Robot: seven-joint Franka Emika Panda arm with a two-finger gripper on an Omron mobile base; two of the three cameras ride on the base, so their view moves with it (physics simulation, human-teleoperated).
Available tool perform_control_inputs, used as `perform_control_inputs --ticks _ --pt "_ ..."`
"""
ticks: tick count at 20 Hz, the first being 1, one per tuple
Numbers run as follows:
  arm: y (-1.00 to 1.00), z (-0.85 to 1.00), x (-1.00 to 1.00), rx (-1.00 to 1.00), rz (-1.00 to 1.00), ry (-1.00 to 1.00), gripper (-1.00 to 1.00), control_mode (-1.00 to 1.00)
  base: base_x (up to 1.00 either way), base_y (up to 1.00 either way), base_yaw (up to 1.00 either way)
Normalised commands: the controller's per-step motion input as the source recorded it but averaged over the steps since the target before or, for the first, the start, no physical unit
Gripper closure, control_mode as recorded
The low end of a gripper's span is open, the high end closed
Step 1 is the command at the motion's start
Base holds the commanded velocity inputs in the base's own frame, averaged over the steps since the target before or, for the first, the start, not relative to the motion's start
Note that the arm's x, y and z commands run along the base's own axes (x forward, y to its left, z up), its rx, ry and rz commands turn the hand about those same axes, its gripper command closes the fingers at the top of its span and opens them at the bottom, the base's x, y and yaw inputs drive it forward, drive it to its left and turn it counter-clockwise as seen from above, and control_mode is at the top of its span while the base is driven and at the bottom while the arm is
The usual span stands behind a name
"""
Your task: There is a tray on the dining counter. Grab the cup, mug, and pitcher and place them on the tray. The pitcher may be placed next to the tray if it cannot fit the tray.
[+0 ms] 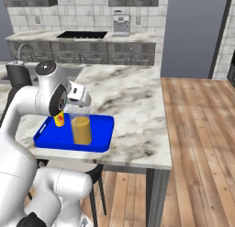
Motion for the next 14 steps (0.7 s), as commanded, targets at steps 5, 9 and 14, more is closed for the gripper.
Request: perform_control_inputs --ticks 5,9,14 --pt "0.0 0.68 -0.26 0.0 0.0 0.16 -1.0 -1.0 0.0 0.0 0.0" --pt "0.0 0.31 -0.64 0.0 0.0 0.07 -1.0 -1.0 0.0 0.0 0.0" --pt "0.0 0.02 -0.74 0.0 0.0 0.02 -1.0 -1.0 0.0 0.0 0.0"
